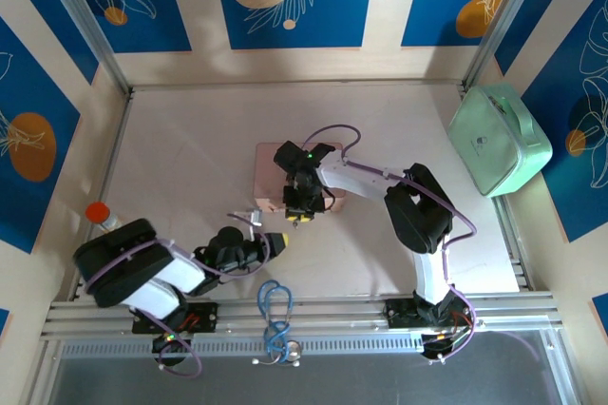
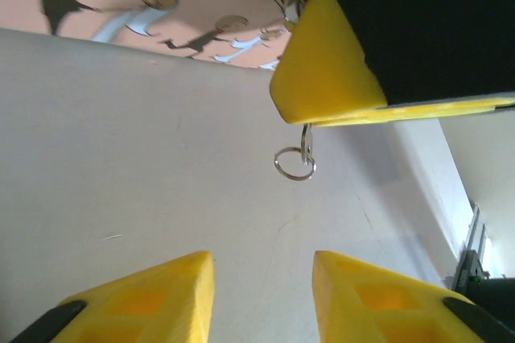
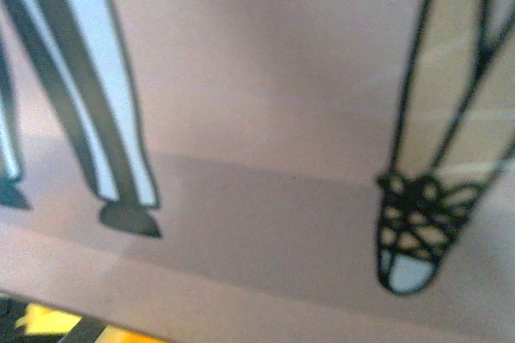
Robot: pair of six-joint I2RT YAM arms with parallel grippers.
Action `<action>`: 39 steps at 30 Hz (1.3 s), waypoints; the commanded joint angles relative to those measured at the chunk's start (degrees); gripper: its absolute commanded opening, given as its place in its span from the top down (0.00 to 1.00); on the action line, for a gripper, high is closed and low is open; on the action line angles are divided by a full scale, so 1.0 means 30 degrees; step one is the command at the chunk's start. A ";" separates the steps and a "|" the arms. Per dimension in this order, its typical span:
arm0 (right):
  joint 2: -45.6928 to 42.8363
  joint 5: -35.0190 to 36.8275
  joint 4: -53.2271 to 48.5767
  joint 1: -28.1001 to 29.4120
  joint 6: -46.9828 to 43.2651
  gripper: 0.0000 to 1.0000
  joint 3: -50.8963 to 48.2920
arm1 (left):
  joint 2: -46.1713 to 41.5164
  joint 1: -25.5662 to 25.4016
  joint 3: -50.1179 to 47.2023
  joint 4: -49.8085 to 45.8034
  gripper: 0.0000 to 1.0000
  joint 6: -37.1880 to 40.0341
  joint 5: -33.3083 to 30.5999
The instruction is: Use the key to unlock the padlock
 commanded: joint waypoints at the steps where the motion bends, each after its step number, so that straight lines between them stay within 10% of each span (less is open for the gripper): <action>1: 0.0252 -0.3390 -0.1265 -0.0153 0.0475 1.00 -0.0356 | 0.1768 -0.0313 0.0359 0.5024 0.56 -0.0108 0.0482; 9: 0.0486 -0.3446 -0.0818 -0.0126 0.0793 1.00 -0.0377 | 0.0538 -0.1104 0.0826 0.3593 0.48 0.1599 -0.1233; 39: 0.0195 -0.3533 0.0032 -0.0082 0.1527 1.00 -0.1049 | 0.4272 -0.1075 0.2609 0.5027 0.78 0.1235 -0.2573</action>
